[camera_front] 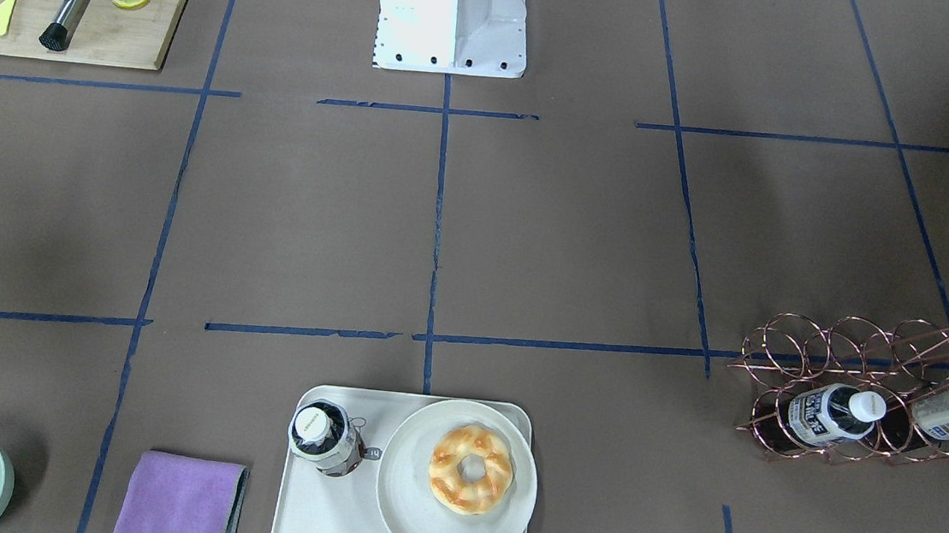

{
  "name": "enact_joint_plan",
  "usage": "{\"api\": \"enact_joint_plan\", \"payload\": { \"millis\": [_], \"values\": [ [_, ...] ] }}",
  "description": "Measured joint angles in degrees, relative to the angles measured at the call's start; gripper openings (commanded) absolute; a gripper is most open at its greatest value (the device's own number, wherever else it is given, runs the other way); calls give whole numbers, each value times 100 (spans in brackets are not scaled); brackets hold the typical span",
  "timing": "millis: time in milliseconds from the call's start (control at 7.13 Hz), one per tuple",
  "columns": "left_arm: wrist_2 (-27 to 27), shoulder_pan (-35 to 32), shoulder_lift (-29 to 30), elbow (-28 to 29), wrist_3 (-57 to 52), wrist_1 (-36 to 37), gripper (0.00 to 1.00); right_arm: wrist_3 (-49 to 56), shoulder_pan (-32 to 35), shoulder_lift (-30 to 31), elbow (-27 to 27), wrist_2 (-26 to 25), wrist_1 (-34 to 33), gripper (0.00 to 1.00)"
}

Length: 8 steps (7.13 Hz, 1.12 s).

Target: Place tea on tray

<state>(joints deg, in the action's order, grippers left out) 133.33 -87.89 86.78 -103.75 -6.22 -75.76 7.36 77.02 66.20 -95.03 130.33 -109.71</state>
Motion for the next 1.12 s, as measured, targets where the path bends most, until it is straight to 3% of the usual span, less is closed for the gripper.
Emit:
{"api": "enact_joint_plan", "payload": {
  "millis": [280, 701, 1121],
  "values": [
    [0, 0, -5, -2, -10, 0, 100, 1127, 418, 1194, -209, 2, 228, 100],
    [-6, -29, -297, -1, -268, -199, 100, 1514, 999, 2721, -230, 119, 1166, 99],
    [-15, -153, -671, -48, -272, -375, 100, 1403, 1187, 3179, -230, 143, 1375, 100]
  ]
}}
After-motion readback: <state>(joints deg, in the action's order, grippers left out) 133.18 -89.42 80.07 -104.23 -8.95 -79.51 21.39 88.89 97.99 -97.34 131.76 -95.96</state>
